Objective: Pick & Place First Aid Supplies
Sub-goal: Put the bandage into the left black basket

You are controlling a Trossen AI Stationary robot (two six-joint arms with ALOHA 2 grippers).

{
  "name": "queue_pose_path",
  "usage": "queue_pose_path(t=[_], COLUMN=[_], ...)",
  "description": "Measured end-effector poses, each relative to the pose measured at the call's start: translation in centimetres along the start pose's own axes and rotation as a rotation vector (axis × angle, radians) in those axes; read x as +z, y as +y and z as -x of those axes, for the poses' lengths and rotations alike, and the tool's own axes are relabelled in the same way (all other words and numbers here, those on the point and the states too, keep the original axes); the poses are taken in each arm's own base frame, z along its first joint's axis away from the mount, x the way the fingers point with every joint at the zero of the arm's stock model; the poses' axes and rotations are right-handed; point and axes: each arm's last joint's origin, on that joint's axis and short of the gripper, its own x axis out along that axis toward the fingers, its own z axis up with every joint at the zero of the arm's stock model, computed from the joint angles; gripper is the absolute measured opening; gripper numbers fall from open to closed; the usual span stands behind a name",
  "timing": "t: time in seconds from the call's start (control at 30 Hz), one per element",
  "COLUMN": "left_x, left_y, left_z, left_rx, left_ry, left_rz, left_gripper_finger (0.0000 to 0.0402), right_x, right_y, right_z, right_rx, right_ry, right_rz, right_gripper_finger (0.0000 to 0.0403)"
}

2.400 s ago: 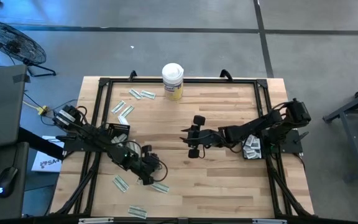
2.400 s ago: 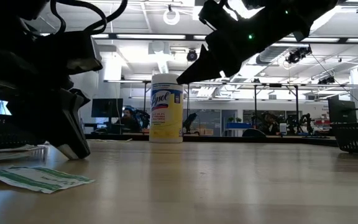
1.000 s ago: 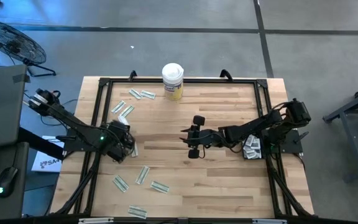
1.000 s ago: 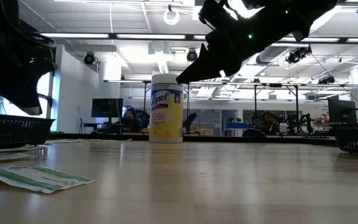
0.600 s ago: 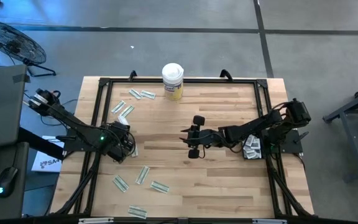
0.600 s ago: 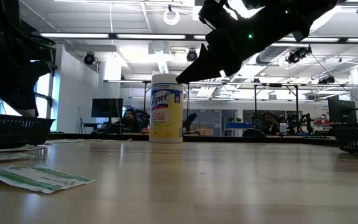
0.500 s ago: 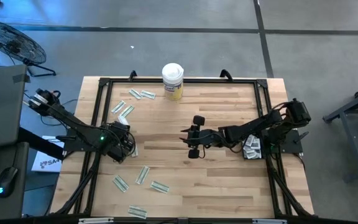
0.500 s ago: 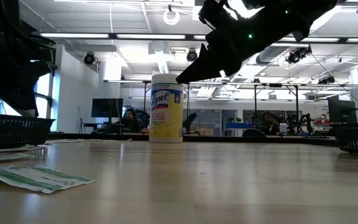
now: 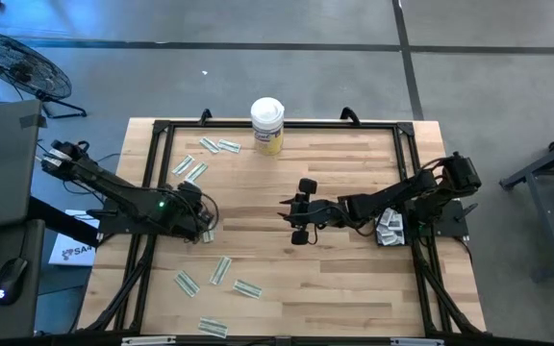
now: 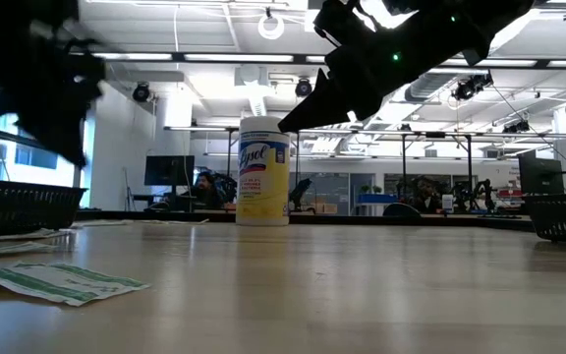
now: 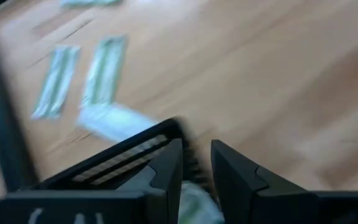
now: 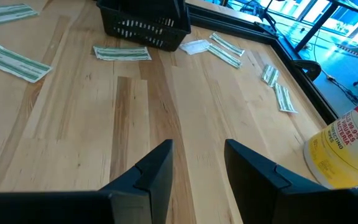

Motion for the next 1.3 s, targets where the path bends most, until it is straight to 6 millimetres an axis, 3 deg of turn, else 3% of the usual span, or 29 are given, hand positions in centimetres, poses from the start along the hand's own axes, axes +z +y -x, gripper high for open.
queue_pose_path(t=[0.13,0.3,0.53,0.8,1.3], left_x=[1.3,0.0,-1.6,-1.3,-2.3], left_y=[-2.6,-5.4,-6.5,-8.4,-8.6], left_z=[1.7,2.7,0.3,-0.9,-1.9], left_rx=[-0.215,-0.496,-0.429,-0.411,-0.329], left_ry=[-0.052,-0.010,0.257,0.319,0.425], left_rz=[-0.104,-0.337,-0.433,-0.723,-0.730], left_gripper_finger=[0.0078,0.0078,0.0088,0.0110,0.0111], right_x=[0.0,0.0,0.1,0.3,-0.2], right_y=[0.0,0.0,0.0,-0.1,0.1], right_z=[0.0,0.0,0.0,0.0,-0.3], right_rx=[0.000,0.004,0.006,0.003,0.018], right_ry=[0.000,0.000,-0.011,-0.025,-0.002], right_rz=[0.000,0.000,-0.005,-0.007,0.002], right_gripper_finger=[0.0138,0.0138,0.0138,0.0138,0.0138])
